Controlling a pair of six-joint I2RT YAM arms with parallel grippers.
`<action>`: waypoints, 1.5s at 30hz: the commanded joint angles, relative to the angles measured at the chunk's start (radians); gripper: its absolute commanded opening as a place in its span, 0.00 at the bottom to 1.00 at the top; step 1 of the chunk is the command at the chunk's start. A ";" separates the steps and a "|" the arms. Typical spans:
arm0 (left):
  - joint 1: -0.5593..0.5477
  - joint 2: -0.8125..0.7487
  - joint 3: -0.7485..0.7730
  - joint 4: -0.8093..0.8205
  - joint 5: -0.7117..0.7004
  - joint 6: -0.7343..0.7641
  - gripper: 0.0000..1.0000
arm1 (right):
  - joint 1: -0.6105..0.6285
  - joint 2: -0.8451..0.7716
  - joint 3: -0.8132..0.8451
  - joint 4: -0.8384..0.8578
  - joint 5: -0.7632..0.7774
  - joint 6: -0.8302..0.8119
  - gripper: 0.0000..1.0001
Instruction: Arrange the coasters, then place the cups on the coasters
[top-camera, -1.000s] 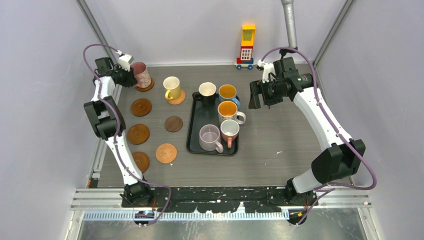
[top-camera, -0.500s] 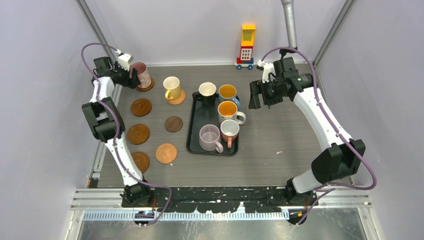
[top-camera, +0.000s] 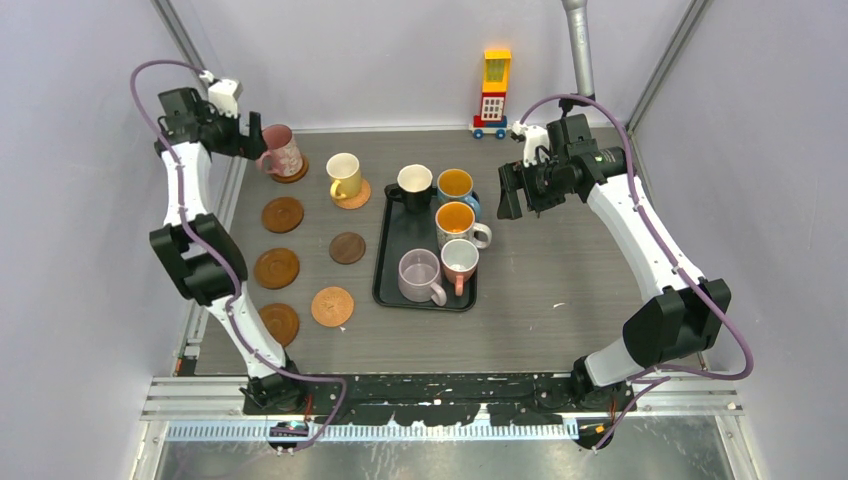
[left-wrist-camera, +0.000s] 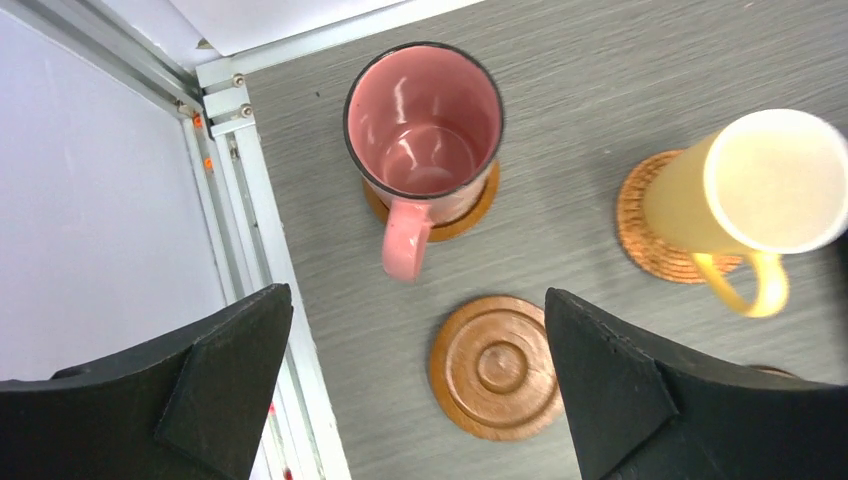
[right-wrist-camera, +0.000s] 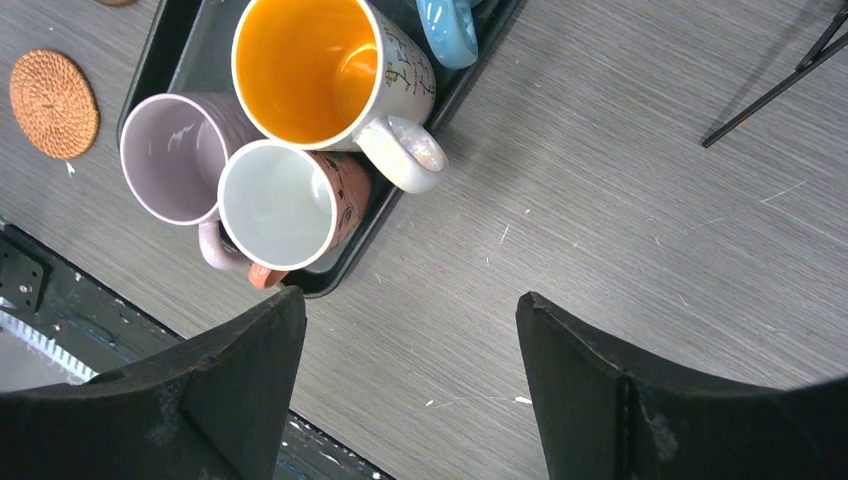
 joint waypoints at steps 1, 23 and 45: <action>0.004 -0.160 0.039 -0.147 0.006 -0.089 1.00 | 0.000 -0.040 0.021 0.013 -0.023 -0.042 0.82; -0.939 -0.787 -0.768 -0.246 -0.453 -0.392 1.00 | -0.020 -0.095 -0.073 0.038 -0.001 -0.058 0.82; -1.109 -0.585 -0.997 0.154 -0.692 -0.596 1.00 | -0.020 -0.136 -0.102 0.018 0.029 -0.063 0.82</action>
